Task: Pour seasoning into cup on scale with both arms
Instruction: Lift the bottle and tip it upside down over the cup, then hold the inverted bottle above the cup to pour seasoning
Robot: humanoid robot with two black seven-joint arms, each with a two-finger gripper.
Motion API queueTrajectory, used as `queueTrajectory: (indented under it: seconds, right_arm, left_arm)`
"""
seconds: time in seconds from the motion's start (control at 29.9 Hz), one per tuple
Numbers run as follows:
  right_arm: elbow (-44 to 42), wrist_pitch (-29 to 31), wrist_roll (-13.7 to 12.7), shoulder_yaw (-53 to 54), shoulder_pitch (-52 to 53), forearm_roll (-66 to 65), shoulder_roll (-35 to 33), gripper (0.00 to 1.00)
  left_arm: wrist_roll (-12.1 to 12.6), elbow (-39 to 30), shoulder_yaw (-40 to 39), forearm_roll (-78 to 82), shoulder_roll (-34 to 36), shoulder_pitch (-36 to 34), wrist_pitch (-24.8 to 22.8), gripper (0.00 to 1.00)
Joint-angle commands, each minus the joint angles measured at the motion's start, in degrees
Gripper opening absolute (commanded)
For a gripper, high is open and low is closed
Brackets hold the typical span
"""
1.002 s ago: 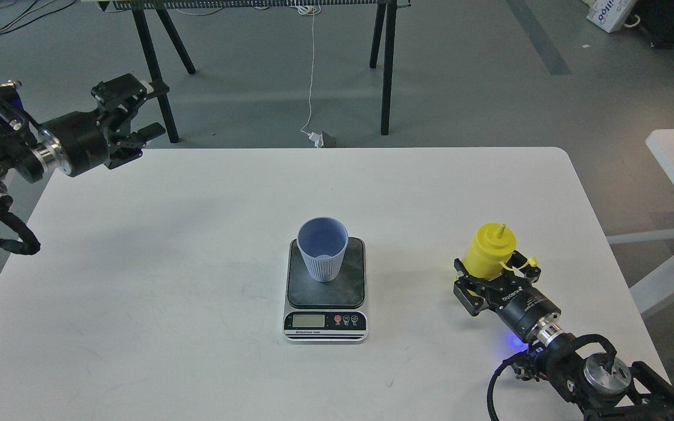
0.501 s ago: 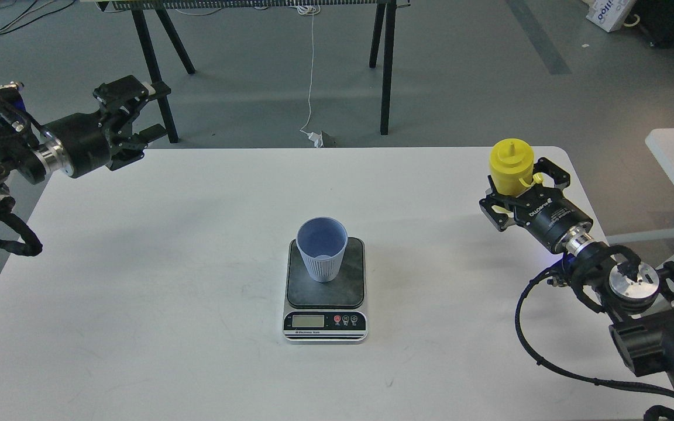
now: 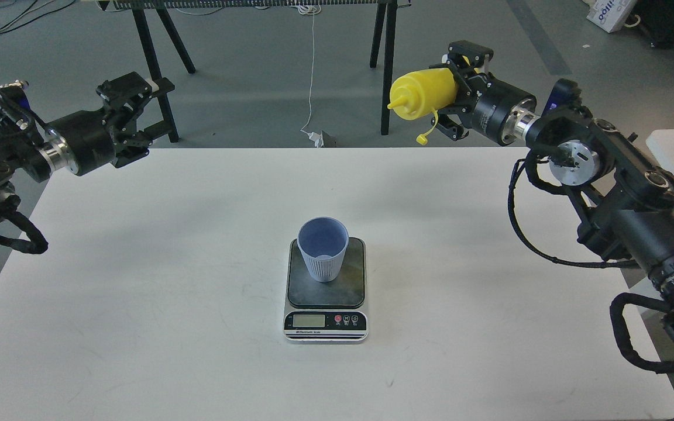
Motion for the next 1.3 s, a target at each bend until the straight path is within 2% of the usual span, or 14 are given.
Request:
queueTrajectory:
  seconds: [0.0,0.1,0.5,0.63,1.04,1.27]
  right_arm:
    - [0.0,-2.4,2.6,-9.7,5.7,-6.2,1.3,0.01]
    - [0.0,-4.4,4.3,-17.0,9.3,-10.0,2.5,0.01]
    - [-0.2,-5.6,5.2,-31.4,12.7,-16.6,6.3,0.01]
    - [-0.2,-7.9,6.2,-35.4,12.7,-18.6,7.9,0.01]
    - [-0.5,-11.9,7.2,-39.1,12.7,-22.4,9.7,0.01]
    - [-0.6,-12.2,7.1,-38.2,12.7,-21.6,9.7,0.01]
  left_arm:
    - [0.0,0.0,-0.3,0.0,0.0,0.0,0.0,0.95]
    - [0.0,0.0,-0.4,0.0,-0.4,0.0,0.0,0.95]
    - [0.0,0.0,-0.6,0.0,-1.6,0.0,0.0,0.95]
    - [0.0,0.0,-0.6,0.0,-1.9,0.0,0.0,0.95]
    - [0.0,0.3,-0.6,0.0,-1.9,0.1,0.0,0.95]
    - [0.0,0.6,-0.6,0.0,-2.0,0.1,0.0,0.95]
